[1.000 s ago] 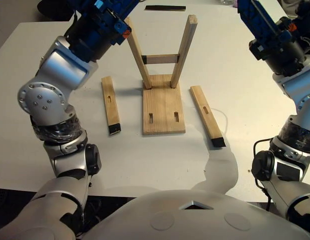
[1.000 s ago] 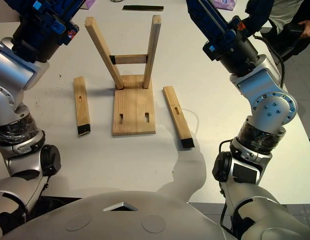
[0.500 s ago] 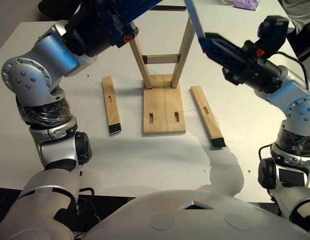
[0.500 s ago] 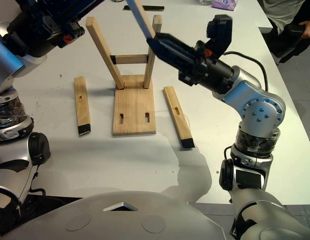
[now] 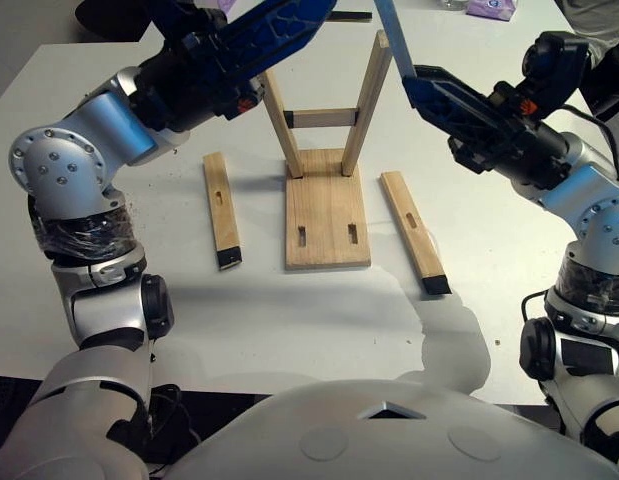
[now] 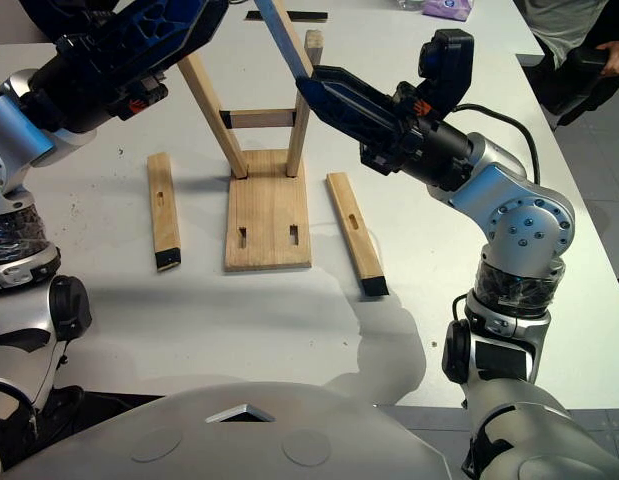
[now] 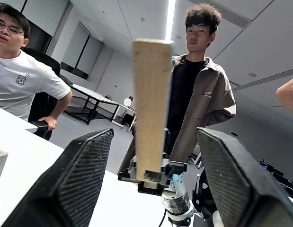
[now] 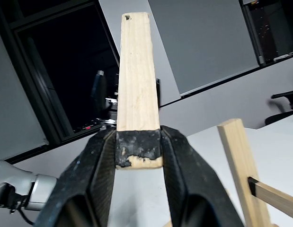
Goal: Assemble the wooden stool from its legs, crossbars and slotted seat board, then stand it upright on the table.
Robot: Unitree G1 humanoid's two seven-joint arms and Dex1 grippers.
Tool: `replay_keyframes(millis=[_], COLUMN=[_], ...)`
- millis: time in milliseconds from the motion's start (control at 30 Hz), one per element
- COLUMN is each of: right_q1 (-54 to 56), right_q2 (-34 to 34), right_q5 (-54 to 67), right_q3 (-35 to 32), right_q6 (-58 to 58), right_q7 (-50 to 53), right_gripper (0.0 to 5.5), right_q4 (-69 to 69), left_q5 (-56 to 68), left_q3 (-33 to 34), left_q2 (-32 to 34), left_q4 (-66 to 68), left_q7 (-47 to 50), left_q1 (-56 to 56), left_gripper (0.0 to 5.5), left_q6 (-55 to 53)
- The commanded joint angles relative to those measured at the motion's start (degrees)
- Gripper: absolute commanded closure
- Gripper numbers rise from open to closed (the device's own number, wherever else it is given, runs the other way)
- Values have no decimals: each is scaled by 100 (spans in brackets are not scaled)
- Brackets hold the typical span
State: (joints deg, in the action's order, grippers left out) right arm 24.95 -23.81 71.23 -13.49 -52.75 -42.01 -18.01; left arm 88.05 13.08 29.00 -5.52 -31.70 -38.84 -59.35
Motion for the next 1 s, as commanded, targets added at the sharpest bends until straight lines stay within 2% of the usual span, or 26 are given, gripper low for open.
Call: replay_keyframes(millis=[33,367,633,1000], right_q1=[-33,-337,-408,-222], right_q2=[-164,-445,-657,-707], right_q5=[-48,-127,-11,140], right_q3=[259,517,470,423], right_q6=[-114,-160,-235,-305], right_q7=[-109,-321,-370,-400], right_gripper=[419,419,419,419], right_q4=[-91,-133,-162,35], left_q5=[65,164,-197,-678], left_q3=[-81,-209,-146,-144], left_q2=[-75,-76,69,150], left_q4=[-177,-557,-462,-750], left_q7=[93,430,168,-267], left_q1=[-62,-190,-241,131], left_gripper=[230,230,230,401], left_q6=[-74,-7,77,201])
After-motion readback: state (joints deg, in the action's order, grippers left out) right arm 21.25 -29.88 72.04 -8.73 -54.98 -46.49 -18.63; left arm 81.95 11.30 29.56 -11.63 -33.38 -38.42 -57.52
